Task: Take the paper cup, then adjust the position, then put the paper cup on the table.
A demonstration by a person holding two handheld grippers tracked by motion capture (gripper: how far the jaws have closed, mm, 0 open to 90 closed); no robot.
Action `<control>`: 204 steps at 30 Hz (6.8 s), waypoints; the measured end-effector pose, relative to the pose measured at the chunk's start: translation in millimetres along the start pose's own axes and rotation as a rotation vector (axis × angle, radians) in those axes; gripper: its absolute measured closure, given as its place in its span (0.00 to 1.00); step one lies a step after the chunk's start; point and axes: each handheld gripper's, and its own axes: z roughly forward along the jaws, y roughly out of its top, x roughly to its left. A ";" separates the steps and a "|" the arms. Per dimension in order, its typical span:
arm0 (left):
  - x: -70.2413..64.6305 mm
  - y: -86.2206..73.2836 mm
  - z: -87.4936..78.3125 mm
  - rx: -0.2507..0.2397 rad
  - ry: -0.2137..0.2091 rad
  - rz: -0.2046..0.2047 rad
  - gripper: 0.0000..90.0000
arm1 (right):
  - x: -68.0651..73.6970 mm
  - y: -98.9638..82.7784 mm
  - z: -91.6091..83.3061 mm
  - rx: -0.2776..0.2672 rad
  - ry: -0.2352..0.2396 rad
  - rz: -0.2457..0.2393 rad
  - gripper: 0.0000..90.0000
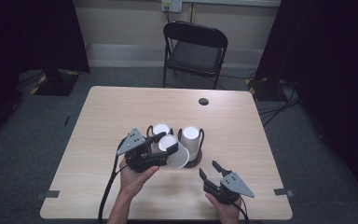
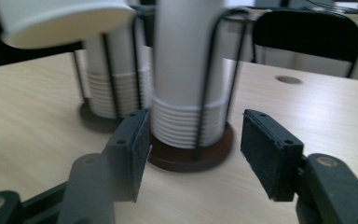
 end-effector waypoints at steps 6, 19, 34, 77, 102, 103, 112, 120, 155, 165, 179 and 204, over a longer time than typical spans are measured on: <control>0.8 -11.4 -15.6 -0.020 -0.039 -0.077 0.40 | 27.2 6.0 4.7 -0.065 0.115 -0.060 0.53; 6.7 -28.7 -25.7 -0.030 -0.090 -0.206 0.40 | 42.5 17.6 9.0 -0.126 0.232 -0.120 0.63; 10.3 -33.9 -29.1 -0.027 -0.181 -0.301 0.40 | 44.4 23.3 12.3 -0.210 0.225 -0.189 0.74; 11.5 -22.6 -19.5 0.000 -0.201 -0.295 0.38 | 43.2 35.9 14.4 -0.324 0.248 -0.215 0.95; 6.9 -26.3 -24.8 -0.027 -0.068 -0.063 0.25 | 25.9 34.8 14.5 -0.067 0.225 -0.085 0.96; 6.6 -26.7 -25.2 -0.024 -0.070 -0.052 0.25 | 25.1 34.8 15.0 -0.058 0.225 -0.077 0.96; 9.8 -38.3 -26.9 -0.023 -0.059 0.017 0.17 | 19.3 37.8 15.1 0.055 0.231 -0.058 0.96; 12.6 -49.4 -25.3 0.027 0.019 0.088 0.17 | 14.6 39.8 18.8 0.172 0.273 -0.063 0.96; -7.5 -67.6 -10.1 0.213 -0.019 0.365 0.17 | -9.4 65.4 31.6 0.484 0.386 -0.035 0.95; -24.4 -72.8 -0.3 0.286 -0.092 0.492 0.18 | -11.1 73.3 39.1 0.593 0.445 -0.054 0.95; -34.5 -81.6 10.3 0.357 -0.152 0.593 0.28 | -11.2 77.1 52.6 0.741 0.509 -0.080 0.96; -56.0 -91.3 31.3 0.362 -0.116 0.643 0.22 | -4.0 83.9 62.6 0.779 0.550 -0.067 0.98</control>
